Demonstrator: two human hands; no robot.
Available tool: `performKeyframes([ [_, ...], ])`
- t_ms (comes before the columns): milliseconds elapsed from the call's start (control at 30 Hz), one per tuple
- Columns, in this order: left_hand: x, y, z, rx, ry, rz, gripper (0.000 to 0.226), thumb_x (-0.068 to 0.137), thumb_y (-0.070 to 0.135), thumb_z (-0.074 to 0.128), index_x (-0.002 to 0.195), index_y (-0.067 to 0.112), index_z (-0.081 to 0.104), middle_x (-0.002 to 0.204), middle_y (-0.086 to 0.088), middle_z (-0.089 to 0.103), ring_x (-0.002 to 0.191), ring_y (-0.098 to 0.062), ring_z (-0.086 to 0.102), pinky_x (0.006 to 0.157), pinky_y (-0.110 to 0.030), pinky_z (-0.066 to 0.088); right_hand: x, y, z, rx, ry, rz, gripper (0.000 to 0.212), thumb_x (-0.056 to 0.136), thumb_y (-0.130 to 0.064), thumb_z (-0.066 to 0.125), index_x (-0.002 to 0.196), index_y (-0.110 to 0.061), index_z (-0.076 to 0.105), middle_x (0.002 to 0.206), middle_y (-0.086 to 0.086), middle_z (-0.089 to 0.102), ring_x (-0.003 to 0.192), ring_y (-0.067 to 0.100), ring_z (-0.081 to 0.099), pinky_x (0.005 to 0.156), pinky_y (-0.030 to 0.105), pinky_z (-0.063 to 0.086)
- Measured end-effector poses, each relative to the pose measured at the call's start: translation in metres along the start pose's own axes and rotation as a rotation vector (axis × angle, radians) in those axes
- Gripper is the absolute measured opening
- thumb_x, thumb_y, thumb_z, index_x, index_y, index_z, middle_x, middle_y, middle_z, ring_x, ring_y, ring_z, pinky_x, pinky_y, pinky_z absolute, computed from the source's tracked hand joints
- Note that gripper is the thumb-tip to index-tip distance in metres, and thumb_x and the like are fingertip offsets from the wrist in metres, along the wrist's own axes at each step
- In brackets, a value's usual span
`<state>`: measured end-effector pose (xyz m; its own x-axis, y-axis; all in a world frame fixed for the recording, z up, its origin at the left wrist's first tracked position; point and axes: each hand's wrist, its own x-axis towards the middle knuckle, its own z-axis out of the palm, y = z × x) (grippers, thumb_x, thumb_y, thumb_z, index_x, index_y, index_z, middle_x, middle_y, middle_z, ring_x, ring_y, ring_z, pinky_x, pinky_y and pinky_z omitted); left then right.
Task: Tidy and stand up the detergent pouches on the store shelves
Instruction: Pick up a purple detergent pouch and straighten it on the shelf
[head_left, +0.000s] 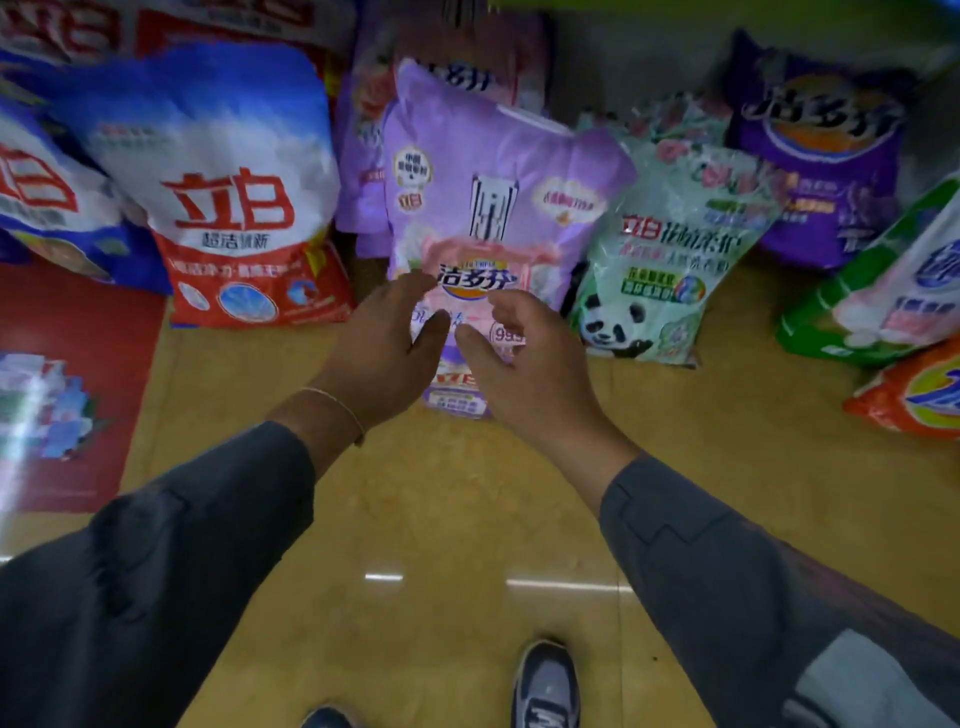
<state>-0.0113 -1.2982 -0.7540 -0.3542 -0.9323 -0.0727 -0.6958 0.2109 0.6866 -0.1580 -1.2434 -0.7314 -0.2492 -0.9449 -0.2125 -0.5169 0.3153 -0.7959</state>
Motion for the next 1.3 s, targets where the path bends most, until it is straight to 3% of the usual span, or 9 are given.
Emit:
performKeyframes([
  [200,0.013,-0.052,0.043,0.118,-0.129,-0.026,0.069,0.071,0.022,0.053,0.135,-0.004,0.05,0.135,-0.025,0.054,0.125,-0.041,0.051,0.105,-0.041,0.038,0.023,0.063,0.032,-0.312,-0.096,-0.009,0.057,0.091,-0.036,0.067,0.14,-0.011,0.053,0.135,0.013,0.059,0.128,0.03,0.052,0.102,0.039,0.043],
  [300,0.026,-0.07,0.064,0.269,-0.228,0.009,0.064,0.08,0.02,0.067,0.138,0.001,0.049,0.14,-0.022,0.051,0.132,-0.039,0.043,0.112,-0.042,0.032,0.034,0.09,0.041,-0.495,-0.158,0.017,0.051,0.091,-0.033,0.067,0.134,-0.01,0.056,0.131,0.013,0.06,0.124,0.034,0.054,0.098,0.044,0.047],
  [433,0.038,-0.076,0.078,0.676,-0.194,0.02,0.062,0.081,0.021,0.068,0.139,0.014,0.048,0.135,-0.016,0.05,0.123,-0.041,0.039,0.094,-0.045,0.04,0.041,0.117,0.048,-0.542,-0.188,0.127,0.031,0.095,-0.024,0.064,0.123,-0.012,0.062,0.121,0.012,0.066,0.112,0.034,0.061,0.077,0.036,0.047],
  [600,0.039,-0.07,0.074,0.978,-0.184,0.114,0.022,0.09,0.023,0.054,0.105,0.016,0.069,0.108,-0.008,0.066,0.114,-0.036,0.046,0.089,-0.04,0.037,0.043,0.13,0.047,-0.489,-0.164,0.147,0.016,0.096,-0.012,0.056,0.098,-0.005,0.071,0.098,0.016,0.071,0.093,0.034,0.065,0.064,0.028,0.031],
  [833,0.019,-0.05,0.026,0.725,-0.106,0.103,0.017,0.09,0.023,0.059,0.093,0.011,0.071,0.094,-0.015,0.065,0.095,-0.038,0.059,0.075,-0.037,0.044,0.032,0.076,0.008,-0.381,-0.096,-0.004,0.024,0.094,-0.001,0.058,0.112,-0.002,0.074,0.11,0.017,0.073,0.099,0.031,0.066,0.049,0.005,0.032],
  [967,-0.002,-0.004,-0.039,0.569,-0.095,0.139,0.009,0.078,0.012,0.067,0.071,0.006,0.067,0.075,-0.019,0.064,0.064,-0.04,0.063,0.052,-0.039,0.051,0.011,0.019,-0.029,-0.309,-0.044,-0.104,0.019,0.097,-0.005,0.059,0.106,-0.002,0.076,0.102,0.015,0.075,0.092,0.03,0.067,0.06,0.019,0.032],
  [1067,-0.009,0.046,-0.099,0.483,-0.031,0.112,0.011,0.085,0.012,0.063,0.08,0.006,0.07,0.083,-0.019,0.067,0.072,-0.041,0.065,0.056,-0.039,0.048,-0.006,-0.04,-0.064,-0.254,-0.004,-0.113,0.018,0.097,-0.005,0.059,0.088,-0.004,0.074,0.071,-0.006,0.059,0.064,0.004,0.051,0.054,0.018,0.025],
  [1200,-0.02,0.119,-0.191,0.395,0.065,0.089,0.015,0.09,0.016,0.06,0.084,0.009,0.072,0.08,-0.014,0.069,0.076,-0.038,0.063,0.056,-0.029,0.032,-0.031,-0.137,-0.119,-0.123,0.068,-0.117,0.016,0.093,0.0,0.057,0.084,-0.004,0.07,0.07,-0.001,0.061,0.061,0.015,0.054,0.052,0.025,0.036],
  [1300,-0.034,0.177,-0.264,0.315,0.196,0.155,0.016,0.081,0.018,0.063,0.071,0.009,0.071,0.065,-0.011,0.067,0.064,-0.035,0.063,0.051,-0.027,0.034,-0.055,-0.21,-0.163,-0.001,0.12,-0.143,0.018,0.095,0.001,0.056,0.087,-0.013,0.063,0.067,-0.009,0.053,0.055,0.004,0.049,0.047,0.017,0.032],
])
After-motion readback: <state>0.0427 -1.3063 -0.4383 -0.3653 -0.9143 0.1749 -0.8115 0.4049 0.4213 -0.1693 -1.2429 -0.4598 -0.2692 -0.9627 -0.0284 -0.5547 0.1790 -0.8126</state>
